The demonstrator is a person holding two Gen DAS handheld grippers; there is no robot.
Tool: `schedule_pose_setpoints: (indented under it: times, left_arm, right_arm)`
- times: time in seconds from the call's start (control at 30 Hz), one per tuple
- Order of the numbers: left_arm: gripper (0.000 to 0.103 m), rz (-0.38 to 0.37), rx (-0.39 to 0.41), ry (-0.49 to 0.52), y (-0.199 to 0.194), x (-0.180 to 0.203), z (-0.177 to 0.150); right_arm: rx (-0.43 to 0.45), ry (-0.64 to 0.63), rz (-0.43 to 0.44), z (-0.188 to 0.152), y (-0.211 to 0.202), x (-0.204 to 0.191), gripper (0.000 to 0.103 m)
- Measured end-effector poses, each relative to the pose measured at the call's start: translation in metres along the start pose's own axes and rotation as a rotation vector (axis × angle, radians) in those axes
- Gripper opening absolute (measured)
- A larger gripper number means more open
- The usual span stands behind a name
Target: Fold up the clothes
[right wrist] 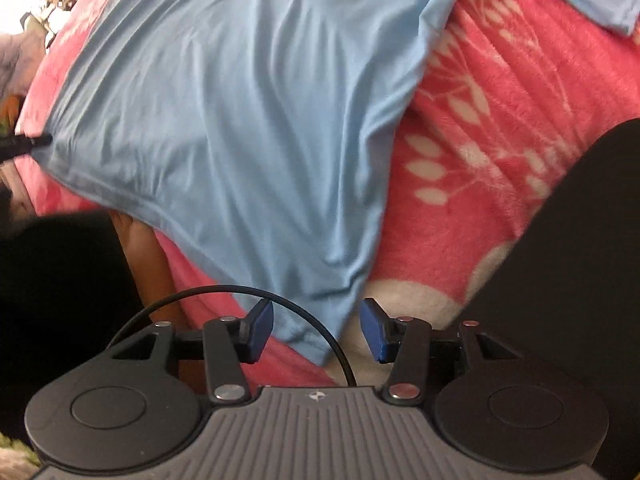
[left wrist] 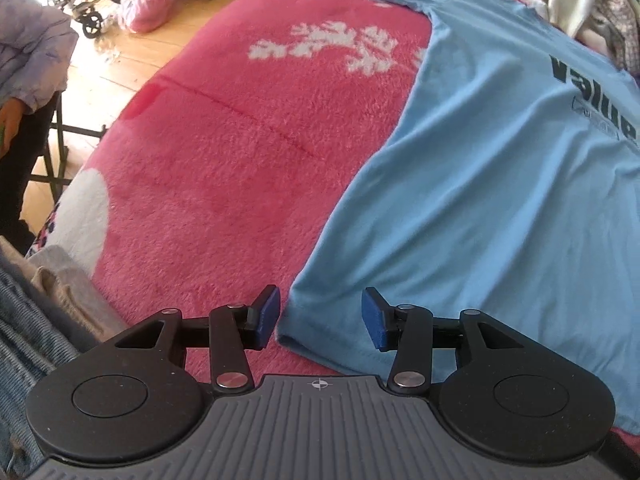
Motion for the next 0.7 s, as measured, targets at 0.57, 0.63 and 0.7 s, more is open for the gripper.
schedule_pose_setpoints:
  times: [0.57, 0.63, 0.7]
  left_arm:
    - [0.045, 0.001, -0.021, 0.286, 0.0, 0.01, -0.003]
    - [0.045, -0.008, -0.054, 0.247, 0.007, 0.004, -0.002]
    - [0.045, -0.017, -0.084, 0.249, 0.011, 0.003, -0.004]
  right_arm:
    - [-0.019, 0.303, 0.047, 0.022, 0.013, 0.025, 0.054]
    - [-0.035, 0.292, 0.041, 0.019, 0.015, 0.022, 0.054]
    - [-0.055, 0.282, 0.042, 0.015, 0.016, 0.019, 0.05]
Point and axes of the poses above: each gripper's, at about its wrist camera, not at the fingertips, and y roughly the way its jaws point, x to its right, z to its top, the point moved 8 cm from there along y, roughly the way its jaws point, and after that the axes turned 5 degrees about -x, right-handed, at the moved point
